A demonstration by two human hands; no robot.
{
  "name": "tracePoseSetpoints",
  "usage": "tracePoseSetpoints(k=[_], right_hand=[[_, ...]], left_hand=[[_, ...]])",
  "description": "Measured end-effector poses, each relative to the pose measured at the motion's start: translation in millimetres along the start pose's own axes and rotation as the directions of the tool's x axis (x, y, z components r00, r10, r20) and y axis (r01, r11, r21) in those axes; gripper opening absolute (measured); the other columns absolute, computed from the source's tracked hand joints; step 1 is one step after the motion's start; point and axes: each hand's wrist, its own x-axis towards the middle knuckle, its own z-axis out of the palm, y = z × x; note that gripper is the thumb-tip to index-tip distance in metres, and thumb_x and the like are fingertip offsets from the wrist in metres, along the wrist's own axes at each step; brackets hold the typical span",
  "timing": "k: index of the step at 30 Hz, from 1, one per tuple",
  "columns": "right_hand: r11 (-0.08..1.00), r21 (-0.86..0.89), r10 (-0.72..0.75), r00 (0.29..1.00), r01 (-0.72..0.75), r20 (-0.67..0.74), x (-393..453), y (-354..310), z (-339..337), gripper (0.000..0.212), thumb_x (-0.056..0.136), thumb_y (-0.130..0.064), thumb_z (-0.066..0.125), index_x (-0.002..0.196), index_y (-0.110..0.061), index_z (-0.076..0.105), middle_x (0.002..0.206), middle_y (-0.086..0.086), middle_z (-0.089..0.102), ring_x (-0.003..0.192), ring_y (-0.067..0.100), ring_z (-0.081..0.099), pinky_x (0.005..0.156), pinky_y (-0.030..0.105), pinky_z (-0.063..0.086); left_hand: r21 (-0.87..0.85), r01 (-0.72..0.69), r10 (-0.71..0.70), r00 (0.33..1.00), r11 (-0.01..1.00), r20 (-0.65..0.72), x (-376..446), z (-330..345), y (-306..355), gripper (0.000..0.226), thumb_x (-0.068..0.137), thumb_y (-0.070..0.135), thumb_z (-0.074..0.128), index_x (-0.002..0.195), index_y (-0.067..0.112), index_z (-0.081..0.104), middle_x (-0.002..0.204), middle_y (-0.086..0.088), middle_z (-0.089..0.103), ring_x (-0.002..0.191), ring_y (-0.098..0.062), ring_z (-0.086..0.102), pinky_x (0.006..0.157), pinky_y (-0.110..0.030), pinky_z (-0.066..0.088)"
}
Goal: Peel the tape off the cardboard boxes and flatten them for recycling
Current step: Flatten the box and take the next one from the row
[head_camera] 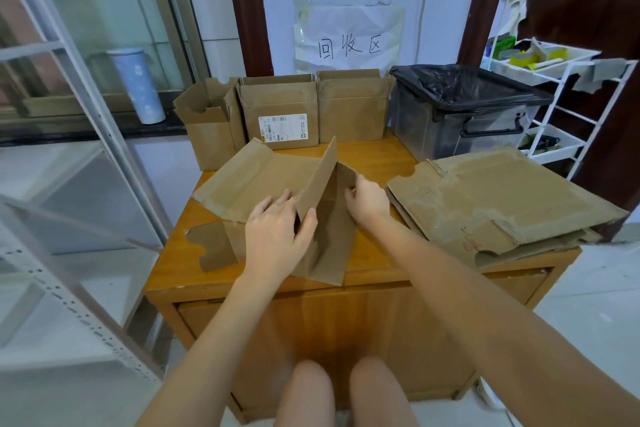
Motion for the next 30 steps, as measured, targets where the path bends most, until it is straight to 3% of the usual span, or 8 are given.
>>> tracePoseSetpoints(k=[4, 9, 12, 17, 20, 23, 25, 30], right_hand=[[0.988, 0.023, 0.153, 0.988, -0.152, -0.029, 8, 9, -6, 0.031, 0.097, -0.036, 0.051, 0.107, -0.007, 0.057, 0.106, 0.012, 0.064, 0.097, 0.029, 0.062, 0.073, 0.034, 0.048], [0.992, -0.114, 0.041, 0.998, -0.045, -0.037, 18, -13, -2, 0.023, 0.098, -0.030, 0.051, 0.102, -0.012, 0.064, 0.097, 0.005, 0.067, 0.088, 0.022, 0.065, 0.071, 0.030, 0.052], [0.987, -0.127, 0.096, 0.995, -0.094, 0.005, 21, -16, -2, 0.023, 0.098, -0.031, 0.049, 0.105, -0.014, 0.063, 0.096, 0.003, 0.065, 0.087, 0.019, 0.064, 0.067, 0.027, 0.048], [0.980, -0.196, -0.018, 0.995, 0.038, 0.099, 1, -14, 0, 0.023, 0.096, -0.023, 0.047, 0.112, -0.013, 0.061, 0.111, 0.008, 0.062, 0.111, 0.026, 0.052, 0.091, 0.038, 0.047], [0.990, 0.044, -0.139, 0.989, 0.137, 0.057, -30, -13, -4, 0.031, 0.094, -0.008, 0.046, 0.122, -0.010, 0.059, 0.122, 0.007, 0.059, 0.119, 0.023, 0.048, 0.100, 0.034, 0.042], [0.829, 0.557, -0.229, 0.939, 0.050, 0.258, -63, -19, -12, 0.043, 0.087, 0.013, 0.040, 0.124, -0.001, 0.056, 0.123, 0.013, 0.060, 0.118, 0.023, 0.054, 0.097, 0.022, 0.044], [0.789, 0.614, -0.285, 0.891, 0.008, 0.354, -75, -22, -15, 0.043, 0.086, 0.016, 0.039, 0.123, 0.001, 0.055, 0.118, 0.011, 0.062, 0.112, 0.019, 0.056, 0.088, 0.012, 0.044], [0.807, 0.589, -0.266, 0.877, -0.024, 0.401, -87, -23, -14, 0.030, 0.088, 0.004, 0.046, 0.117, 0.007, 0.053, 0.107, 0.034, 0.058, 0.102, 0.044, 0.054, 0.092, 0.050, 0.044]], left_hand=[[-0.007, -0.006, 0.006, 0.999, 1.000, -0.043, -1, -1, 0, 0.044, 0.086, 0.034, 0.045, 0.086, 0.005, 0.076, 0.086, -0.010, 0.075, 0.084, -0.029, 0.072, 0.072, -0.041, 0.057], [0.002, 0.015, -0.015, 1.000, 1.000, -0.013, -4, -4, 0, 0.045, 0.088, 0.037, 0.043, 0.098, 0.006, 0.075, 0.090, -0.010, 0.074, 0.087, -0.028, 0.071, 0.075, -0.042, 0.056], [-0.040, 0.035, -0.034, 0.999, 0.999, 0.035, -4, -3, -2, 0.047, 0.090, 0.038, 0.042, 0.104, 0.005, 0.073, 0.095, -0.012, 0.074, 0.092, -0.026, 0.071, 0.085, -0.043, 0.052], [-0.086, 0.078, -0.066, 0.989, 0.993, 0.133, -3, 5, -6, 0.054, 0.094, 0.044, 0.036, 0.110, 0.006, 0.070, 0.102, -0.012, 0.073, 0.106, -0.023, 0.066, 0.099, -0.042, 0.045], [-0.065, 0.081, -0.070, 0.986, 0.995, 0.153, -3, 8, -6, 0.054, 0.093, 0.043, 0.036, 0.109, 0.005, 0.070, 0.101, -0.012, 0.073, 0.107, -0.023, 0.066, 0.098, -0.043, 0.046], [-0.050, 0.096, -0.086, 0.981, 0.994, 0.174, -1, 8, -4, 0.053, 0.092, 0.043, 0.037, 0.109, 0.005, 0.070, 0.101, -0.012, 0.073, 0.107, -0.023, 0.066, 0.098, -0.042, 0.045], [-0.050, 0.099, -0.089, 0.981, 0.994, 0.173, 0, 7, -3, 0.052, 0.091, 0.041, 0.038, 0.107, 0.004, 0.070, 0.099, -0.013, 0.073, 0.106, -0.025, 0.066, 0.097, -0.043, 0.045], [-0.071, 0.137, -0.120, 0.971, 0.988, 0.208, 6, 6, 0, 0.054, 0.090, 0.042, 0.036, 0.105, 0.003, 0.070, 0.099, -0.014, 0.073, 0.107, -0.025, 0.066, 0.097, -0.042, 0.045]])
